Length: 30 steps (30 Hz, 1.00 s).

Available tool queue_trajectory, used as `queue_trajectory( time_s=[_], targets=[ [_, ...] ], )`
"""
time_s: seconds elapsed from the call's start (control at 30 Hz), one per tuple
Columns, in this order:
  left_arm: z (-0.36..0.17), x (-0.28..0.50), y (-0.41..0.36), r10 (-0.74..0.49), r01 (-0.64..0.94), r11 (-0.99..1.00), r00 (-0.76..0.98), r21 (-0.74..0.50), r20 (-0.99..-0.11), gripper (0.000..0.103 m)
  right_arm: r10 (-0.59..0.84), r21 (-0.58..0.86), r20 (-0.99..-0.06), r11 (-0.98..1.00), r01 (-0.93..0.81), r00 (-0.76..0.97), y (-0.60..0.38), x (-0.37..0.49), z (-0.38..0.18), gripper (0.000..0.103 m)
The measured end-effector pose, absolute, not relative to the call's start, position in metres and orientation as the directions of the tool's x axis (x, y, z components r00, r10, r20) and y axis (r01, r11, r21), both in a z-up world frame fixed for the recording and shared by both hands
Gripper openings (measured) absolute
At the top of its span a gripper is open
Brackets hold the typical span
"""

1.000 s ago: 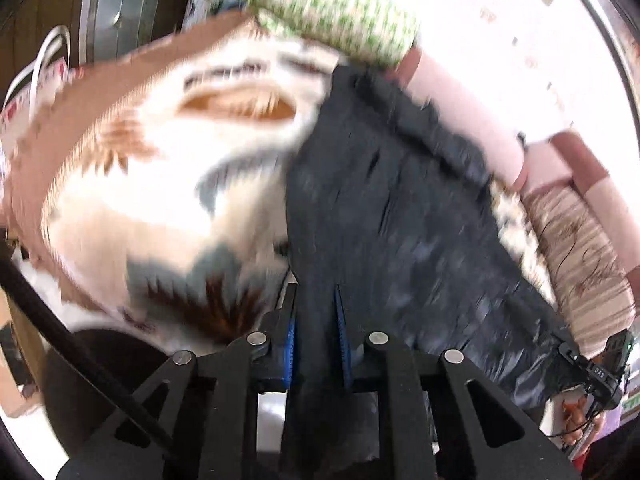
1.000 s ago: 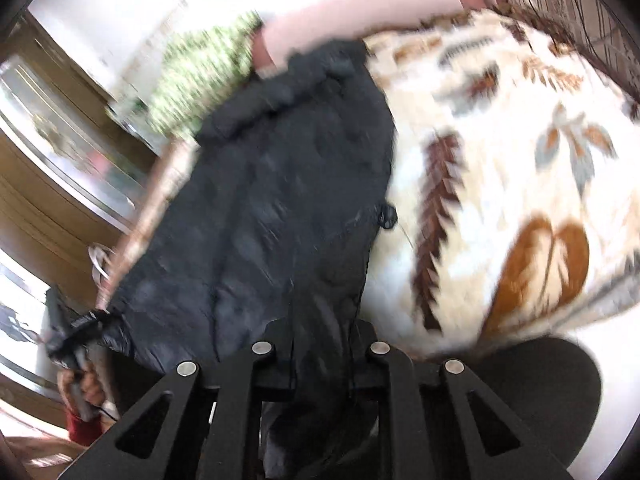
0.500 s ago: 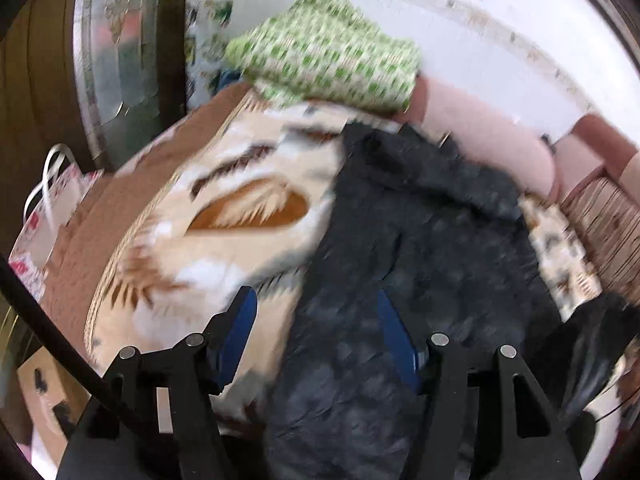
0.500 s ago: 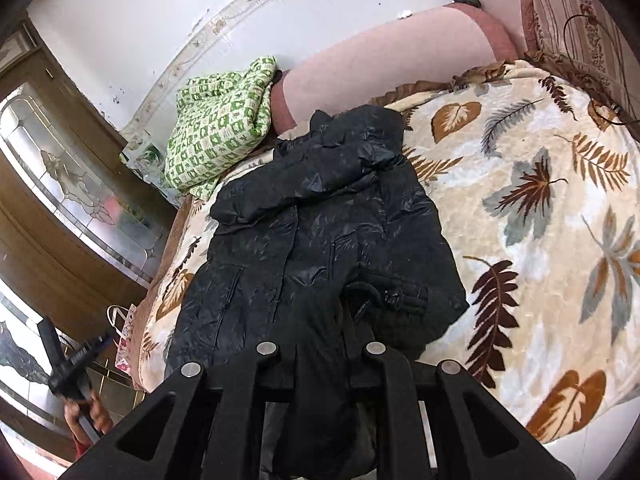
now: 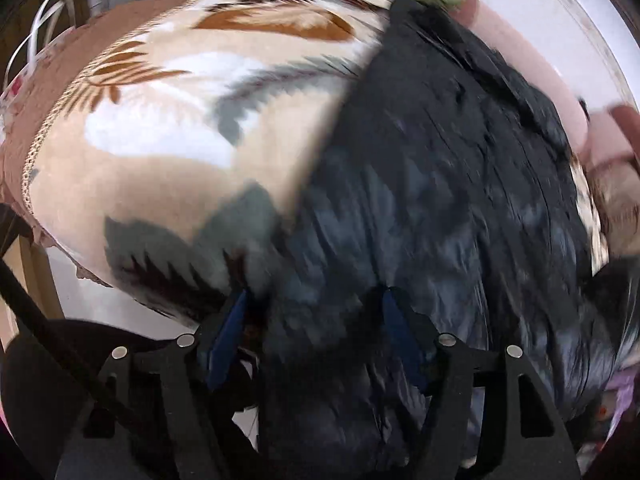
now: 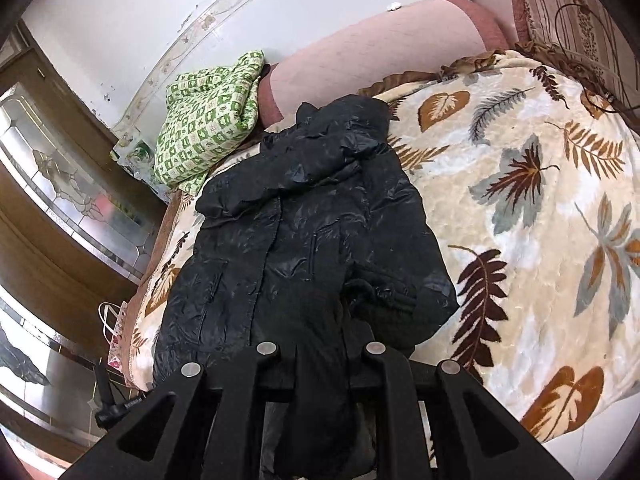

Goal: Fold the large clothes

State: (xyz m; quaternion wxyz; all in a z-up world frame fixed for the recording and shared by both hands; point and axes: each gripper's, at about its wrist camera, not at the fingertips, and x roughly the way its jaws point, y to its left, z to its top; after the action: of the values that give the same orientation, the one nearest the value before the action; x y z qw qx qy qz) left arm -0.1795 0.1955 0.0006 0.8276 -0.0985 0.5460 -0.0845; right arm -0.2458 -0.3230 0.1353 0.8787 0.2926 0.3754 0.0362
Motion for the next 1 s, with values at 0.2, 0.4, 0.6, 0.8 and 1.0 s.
queue_trajectory(
  time_s=[0.2,0.4,0.6,0.8,1.0],
  targets=[
    [0.031,-0.193,0.193,-0.356,0.075,0.931,0.398,-0.356,-0.846,0.012,0.285,0.556,-0.631,0.815,0.164,0.721,-0.326,-0.252,0.135,0.014],
    [0.099,-0.168,0.195,-0.456,0.11,0.878,0.49,-0.466,-0.743,0.012,0.273,0.553,-0.621,0.817,0.163,0.735,-0.329,-0.244,0.148,0.014],
    [0.146,-0.089,0.152,-0.436,0.208,0.897,0.566,-0.391,-0.699,0.012,0.245,0.556,-0.609,0.81,0.186,0.754,-0.342,-0.197,0.16,0.014],
    [0.146,-0.002,0.116,-0.339,0.168,0.938,0.634,-0.304,-0.695,0.012,0.144,0.483,-0.661,0.833,0.271,0.736,-0.355,-0.115,0.153,0.009],
    [0.103,0.058,0.096,-0.316,0.13,0.945,0.607,-0.301,-0.729,0.012,0.021,0.379,-0.754,0.83,0.408,0.657,-0.377,-0.041,0.106,0.005]
  ],
)
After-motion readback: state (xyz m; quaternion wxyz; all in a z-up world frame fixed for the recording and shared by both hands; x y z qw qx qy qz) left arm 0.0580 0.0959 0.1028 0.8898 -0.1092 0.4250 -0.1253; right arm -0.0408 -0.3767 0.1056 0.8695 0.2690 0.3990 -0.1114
